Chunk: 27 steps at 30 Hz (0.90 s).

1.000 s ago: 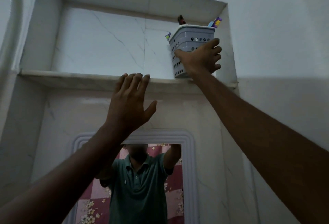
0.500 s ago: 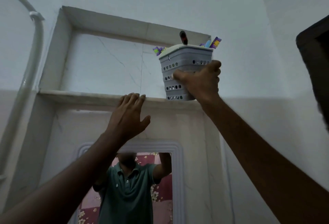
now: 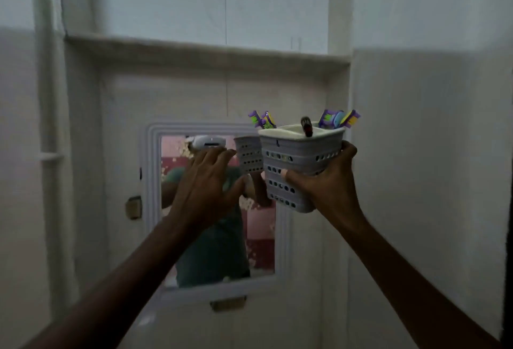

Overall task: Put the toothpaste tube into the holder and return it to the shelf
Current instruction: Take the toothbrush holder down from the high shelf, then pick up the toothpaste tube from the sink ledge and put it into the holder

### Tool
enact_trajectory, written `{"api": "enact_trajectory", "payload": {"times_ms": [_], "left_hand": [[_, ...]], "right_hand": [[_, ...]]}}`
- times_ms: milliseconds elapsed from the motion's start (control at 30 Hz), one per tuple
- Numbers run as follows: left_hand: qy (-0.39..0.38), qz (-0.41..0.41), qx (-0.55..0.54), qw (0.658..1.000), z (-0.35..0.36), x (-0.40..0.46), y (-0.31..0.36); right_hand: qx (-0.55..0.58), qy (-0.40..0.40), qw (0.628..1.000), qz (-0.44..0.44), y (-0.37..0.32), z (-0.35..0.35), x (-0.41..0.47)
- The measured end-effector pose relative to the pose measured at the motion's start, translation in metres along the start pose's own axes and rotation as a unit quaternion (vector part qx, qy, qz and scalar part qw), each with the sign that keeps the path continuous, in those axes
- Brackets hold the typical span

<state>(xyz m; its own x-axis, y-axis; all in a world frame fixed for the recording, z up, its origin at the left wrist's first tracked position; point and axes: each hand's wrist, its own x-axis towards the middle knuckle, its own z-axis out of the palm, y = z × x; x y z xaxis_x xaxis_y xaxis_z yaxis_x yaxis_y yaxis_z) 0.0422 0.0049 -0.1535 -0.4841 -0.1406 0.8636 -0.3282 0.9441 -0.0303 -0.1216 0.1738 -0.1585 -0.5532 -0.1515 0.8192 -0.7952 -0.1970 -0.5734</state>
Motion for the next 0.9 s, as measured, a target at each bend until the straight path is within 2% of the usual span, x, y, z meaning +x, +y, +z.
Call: {"api": "enact_trajectory", "payload": {"times_ms": [233, 433, 567, 667, 900], "left_hand": [[-0.103, -0.075, -0.039, 0.991, 0.060, -0.119, -0.002], [-0.191, -0.115, -0.065, 0.973, 0.113, -0.203, -0.004], [-0.284, -0.157, -0.060, 0.944, 0.147, -0.259, -0.016], [-0.364, -0.192, -0.062, 0.909, 0.167, -0.307, -0.020], [-0.459, -0.237, -0.057, 0.854, 0.199, -0.406, -0.019]], "right_hand": [[-0.053, -0.023, 0.994, 0.096, 0.093, 0.017, -0.120], [-0.105, -0.003, 0.979, 0.177, 0.159, 0.025, -0.218], [-0.129, -0.015, 0.964, 0.231, 0.191, 0.026, -0.271], [-0.144, -0.029, 0.957, 0.251, 0.209, 0.025, -0.311], [-0.200, -0.065, 0.932, 0.297, 0.245, 0.024, -0.394]]}}
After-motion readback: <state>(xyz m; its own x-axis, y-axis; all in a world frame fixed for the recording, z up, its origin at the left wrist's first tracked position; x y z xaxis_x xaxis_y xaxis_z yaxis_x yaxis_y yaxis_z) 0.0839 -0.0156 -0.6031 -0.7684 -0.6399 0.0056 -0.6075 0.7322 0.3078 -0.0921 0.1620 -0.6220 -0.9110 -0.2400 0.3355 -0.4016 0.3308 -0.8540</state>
